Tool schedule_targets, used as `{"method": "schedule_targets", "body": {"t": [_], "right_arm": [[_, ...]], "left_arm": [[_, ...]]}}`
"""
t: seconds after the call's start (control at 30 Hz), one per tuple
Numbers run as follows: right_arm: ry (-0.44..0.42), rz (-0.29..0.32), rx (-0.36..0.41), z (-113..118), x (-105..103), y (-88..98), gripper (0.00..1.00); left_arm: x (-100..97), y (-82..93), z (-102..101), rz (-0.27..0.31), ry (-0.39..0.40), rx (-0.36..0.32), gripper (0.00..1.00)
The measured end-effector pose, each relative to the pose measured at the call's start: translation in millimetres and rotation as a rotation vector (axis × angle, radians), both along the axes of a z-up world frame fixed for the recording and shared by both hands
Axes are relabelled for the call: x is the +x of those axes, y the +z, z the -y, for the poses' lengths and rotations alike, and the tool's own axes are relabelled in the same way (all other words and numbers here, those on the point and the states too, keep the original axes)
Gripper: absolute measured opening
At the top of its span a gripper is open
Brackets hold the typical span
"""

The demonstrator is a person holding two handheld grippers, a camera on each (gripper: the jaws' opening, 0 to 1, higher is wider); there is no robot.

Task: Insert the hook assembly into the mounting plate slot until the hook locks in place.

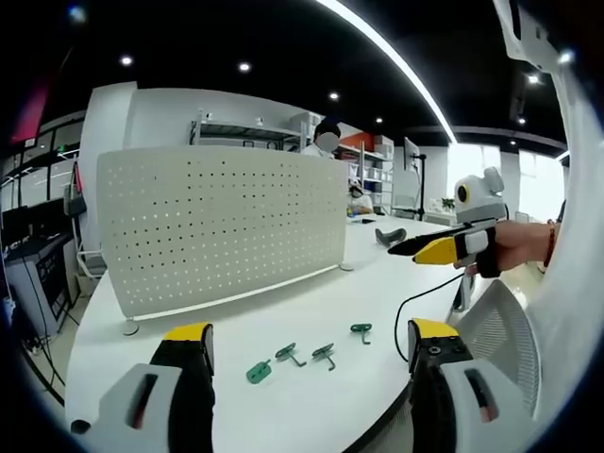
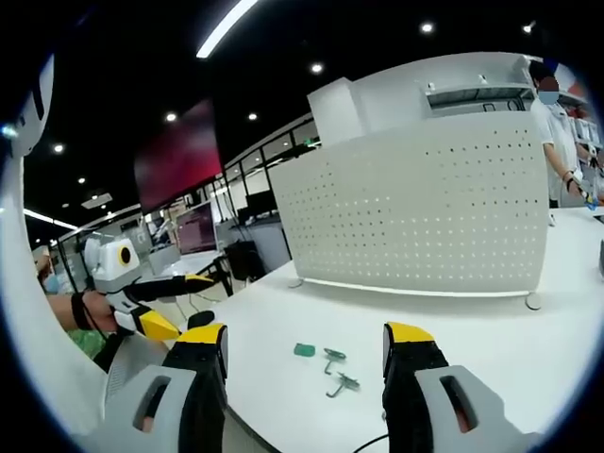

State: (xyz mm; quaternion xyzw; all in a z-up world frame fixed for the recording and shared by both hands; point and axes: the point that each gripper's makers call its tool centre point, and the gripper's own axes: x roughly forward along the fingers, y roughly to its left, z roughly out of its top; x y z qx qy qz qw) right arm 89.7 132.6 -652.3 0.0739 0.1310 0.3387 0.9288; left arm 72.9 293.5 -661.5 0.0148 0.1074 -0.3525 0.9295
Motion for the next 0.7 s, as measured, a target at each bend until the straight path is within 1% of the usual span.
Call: {"method": "schedule_targets", "body": {"t": [0.3,0.53,0.7], "right_arm": [[0.01,-0.007,-0.013,-6,0,-0.7,0.67],[0.013,-0.012,-0.031,-10,1,-3.7,0.67],[0.016,-0.015,-0.03,-13,1,-4.8,0.67]], "left_arm": [[1.9,-5.4,1,-0.006,-0.007,-0.016,0.86],[3.9,-10.3,-4,-0.012,0.006,-0.03,0.86],[6.3,-11.4,-5,-0.013,0.011,-0.035,0.86]]}}
